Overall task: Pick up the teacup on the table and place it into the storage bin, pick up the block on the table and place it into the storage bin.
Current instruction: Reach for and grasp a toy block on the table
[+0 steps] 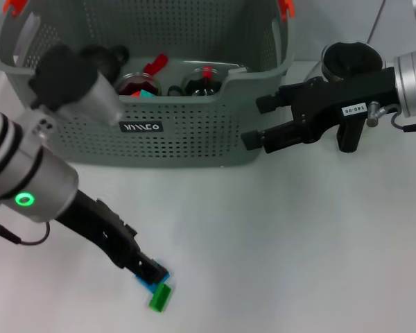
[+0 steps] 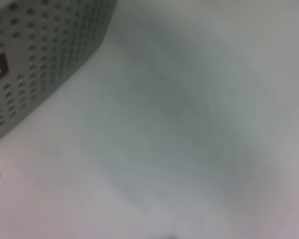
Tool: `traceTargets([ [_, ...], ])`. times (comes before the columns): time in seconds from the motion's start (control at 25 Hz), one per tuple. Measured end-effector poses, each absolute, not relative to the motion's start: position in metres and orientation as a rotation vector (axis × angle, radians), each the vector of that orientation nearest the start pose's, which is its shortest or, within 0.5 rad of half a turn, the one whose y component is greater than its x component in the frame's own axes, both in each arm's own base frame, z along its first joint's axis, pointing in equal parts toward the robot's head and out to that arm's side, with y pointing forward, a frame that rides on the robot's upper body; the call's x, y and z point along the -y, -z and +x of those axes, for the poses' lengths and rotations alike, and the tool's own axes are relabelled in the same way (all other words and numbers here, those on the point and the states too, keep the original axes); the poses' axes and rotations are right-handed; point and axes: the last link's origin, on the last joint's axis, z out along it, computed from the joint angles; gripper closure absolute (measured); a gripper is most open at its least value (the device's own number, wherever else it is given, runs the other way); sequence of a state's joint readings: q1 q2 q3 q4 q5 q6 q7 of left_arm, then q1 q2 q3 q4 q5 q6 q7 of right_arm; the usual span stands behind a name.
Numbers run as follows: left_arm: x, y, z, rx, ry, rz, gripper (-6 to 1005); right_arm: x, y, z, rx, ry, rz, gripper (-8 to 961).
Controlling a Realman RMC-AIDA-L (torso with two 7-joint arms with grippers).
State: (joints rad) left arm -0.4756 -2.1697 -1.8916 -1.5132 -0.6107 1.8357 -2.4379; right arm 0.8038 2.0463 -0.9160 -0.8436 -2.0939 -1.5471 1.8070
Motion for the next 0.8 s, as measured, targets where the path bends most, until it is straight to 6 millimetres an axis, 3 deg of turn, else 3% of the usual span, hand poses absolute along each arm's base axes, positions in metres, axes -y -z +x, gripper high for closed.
traceTargets([
  [0.32,-0.304,0.01,-0.19,1.064,-0.461,-2.707,50,-0.393,-0.005,0.15,-0.506,-0.405,-2.958,25],
  [0.8,-0.31,0.015,-0.209,0.993,-0.588,-2.601,49,-0.394,-0.006,0.151,-0.511,-0.419,-2.948,25],
])
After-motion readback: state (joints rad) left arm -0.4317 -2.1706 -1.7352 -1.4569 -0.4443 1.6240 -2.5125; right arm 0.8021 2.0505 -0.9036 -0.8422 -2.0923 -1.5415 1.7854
